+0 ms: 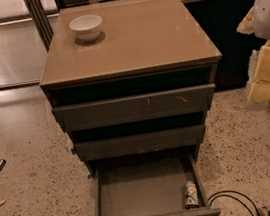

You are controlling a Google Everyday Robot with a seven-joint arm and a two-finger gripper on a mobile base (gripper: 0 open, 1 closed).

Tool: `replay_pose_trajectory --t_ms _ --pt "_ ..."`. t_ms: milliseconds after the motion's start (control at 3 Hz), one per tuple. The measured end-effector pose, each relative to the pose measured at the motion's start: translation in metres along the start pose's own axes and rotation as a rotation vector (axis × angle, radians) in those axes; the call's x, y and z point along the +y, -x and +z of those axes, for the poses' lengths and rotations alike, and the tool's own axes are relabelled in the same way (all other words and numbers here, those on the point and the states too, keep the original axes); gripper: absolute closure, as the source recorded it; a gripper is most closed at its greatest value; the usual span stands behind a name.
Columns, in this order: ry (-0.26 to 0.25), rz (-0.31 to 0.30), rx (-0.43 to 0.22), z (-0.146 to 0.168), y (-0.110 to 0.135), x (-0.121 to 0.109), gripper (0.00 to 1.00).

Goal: Pick 7up can from bottom drawer and place on counter

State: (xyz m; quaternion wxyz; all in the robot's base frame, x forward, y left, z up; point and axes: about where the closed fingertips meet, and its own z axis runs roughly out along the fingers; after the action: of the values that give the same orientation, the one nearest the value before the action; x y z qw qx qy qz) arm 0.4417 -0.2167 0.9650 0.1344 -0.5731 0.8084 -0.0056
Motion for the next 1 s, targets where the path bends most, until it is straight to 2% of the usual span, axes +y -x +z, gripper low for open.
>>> replay_pose_trajectory --t_ms 333,667,1000 --pt "0.15 0.16 0.057 0.038 0.0 0.01 0.0" --pt "0.229 0.312 0.102 0.067 0.007 0.028 0.0" --pt "0.249 0.497 0.139 0.084 0.001 0.047 0.0"
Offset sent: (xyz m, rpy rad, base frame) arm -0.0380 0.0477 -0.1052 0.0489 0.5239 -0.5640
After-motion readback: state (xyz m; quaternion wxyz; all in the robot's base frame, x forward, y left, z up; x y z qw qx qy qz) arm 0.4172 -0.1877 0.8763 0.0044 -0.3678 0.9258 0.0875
